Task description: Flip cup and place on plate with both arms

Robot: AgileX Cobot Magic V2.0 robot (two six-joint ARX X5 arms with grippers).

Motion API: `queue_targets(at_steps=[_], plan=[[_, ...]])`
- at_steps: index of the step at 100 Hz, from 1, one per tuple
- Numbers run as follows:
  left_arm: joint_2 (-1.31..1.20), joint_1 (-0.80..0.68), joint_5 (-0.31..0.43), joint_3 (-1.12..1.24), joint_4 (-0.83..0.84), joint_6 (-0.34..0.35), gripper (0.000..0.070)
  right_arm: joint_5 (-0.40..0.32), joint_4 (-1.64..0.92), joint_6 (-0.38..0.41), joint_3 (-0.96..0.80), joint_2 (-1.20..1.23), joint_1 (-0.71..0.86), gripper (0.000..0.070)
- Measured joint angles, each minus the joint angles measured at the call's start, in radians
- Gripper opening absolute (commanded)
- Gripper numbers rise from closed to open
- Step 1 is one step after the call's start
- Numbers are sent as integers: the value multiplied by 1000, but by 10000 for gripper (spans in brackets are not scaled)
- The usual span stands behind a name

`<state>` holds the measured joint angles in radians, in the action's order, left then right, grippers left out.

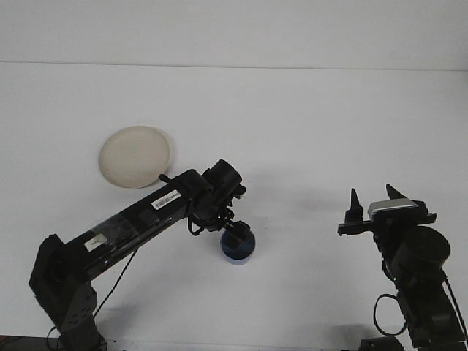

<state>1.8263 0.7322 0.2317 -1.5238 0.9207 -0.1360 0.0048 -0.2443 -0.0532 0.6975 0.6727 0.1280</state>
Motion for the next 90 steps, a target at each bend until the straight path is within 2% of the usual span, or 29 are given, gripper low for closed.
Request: queue_targets(at_steps=[8,17,23,58,73,82,90], plan=[[23,3,0,0,0,5,212,0,0,0,0,0,0,493],[40,6,0,0,0,12,103,0,1,0,0,0,0,493],[44,8,0,0,-1,19,0,0,1,0,0,0,0,493],[45,10,-14,-27,53,47,8,0,2,0,0,0,0,493],[45,-53,-123,-144,128,72,7,0,2,0,0,0,0,493],[45,-131,-208,-235,165,82,7,0,2,0,0,0,0,493],[45,-220,-254,-316,175,91,7,0,2,0,0,0,0,493]])
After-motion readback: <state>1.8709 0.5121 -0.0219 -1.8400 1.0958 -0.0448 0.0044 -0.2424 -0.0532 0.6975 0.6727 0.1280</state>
